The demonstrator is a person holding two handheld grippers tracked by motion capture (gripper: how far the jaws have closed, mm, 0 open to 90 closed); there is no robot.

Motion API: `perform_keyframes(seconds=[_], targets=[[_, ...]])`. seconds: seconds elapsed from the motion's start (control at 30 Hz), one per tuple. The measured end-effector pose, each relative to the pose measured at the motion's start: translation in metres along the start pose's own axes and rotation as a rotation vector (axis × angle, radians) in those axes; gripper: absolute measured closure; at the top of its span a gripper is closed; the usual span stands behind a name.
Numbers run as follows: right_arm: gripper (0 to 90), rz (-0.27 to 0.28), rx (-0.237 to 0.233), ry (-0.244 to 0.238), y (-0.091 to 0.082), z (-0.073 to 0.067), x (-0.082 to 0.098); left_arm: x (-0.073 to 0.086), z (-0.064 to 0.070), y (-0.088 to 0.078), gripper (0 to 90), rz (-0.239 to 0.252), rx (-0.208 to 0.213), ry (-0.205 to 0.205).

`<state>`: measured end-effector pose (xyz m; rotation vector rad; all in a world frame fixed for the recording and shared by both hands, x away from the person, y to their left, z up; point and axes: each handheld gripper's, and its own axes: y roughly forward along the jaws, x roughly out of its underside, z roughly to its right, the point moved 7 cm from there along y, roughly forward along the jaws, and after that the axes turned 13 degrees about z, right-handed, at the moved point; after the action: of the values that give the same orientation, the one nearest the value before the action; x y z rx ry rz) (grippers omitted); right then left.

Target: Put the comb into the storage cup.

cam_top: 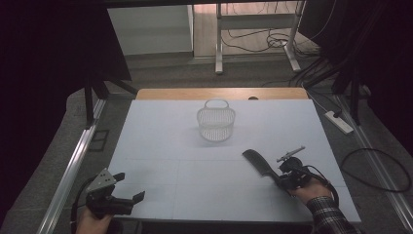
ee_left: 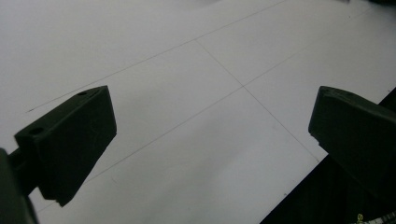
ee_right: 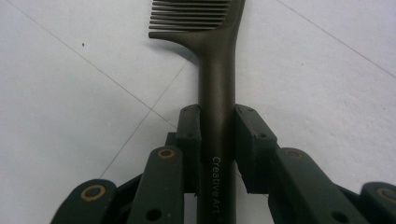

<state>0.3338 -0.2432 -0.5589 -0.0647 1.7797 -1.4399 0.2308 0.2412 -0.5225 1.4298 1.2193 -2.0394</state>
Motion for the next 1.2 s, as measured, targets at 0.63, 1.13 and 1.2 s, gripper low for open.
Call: perform_keyframes(seconds=[0.63,1.13,1.2], targets=[[72.9,0.121,-0.013,-0.015,-0.015,-0.005,-0.013,-0.004,0.002,0.004,0.0,-0.011,0.025,-0.023],[72.9,0.209,-0.009,-0.044,-0.025,-0.008,-0.023,-0.019,0.010,0.021,0.0,0.007,0.129,-0.009],[72.9,0.225,-0.007,-0.048,-0.027,-0.009,-0.025,-0.021,0.011,0.024,0.0,0.007,0.134,-0.006]])
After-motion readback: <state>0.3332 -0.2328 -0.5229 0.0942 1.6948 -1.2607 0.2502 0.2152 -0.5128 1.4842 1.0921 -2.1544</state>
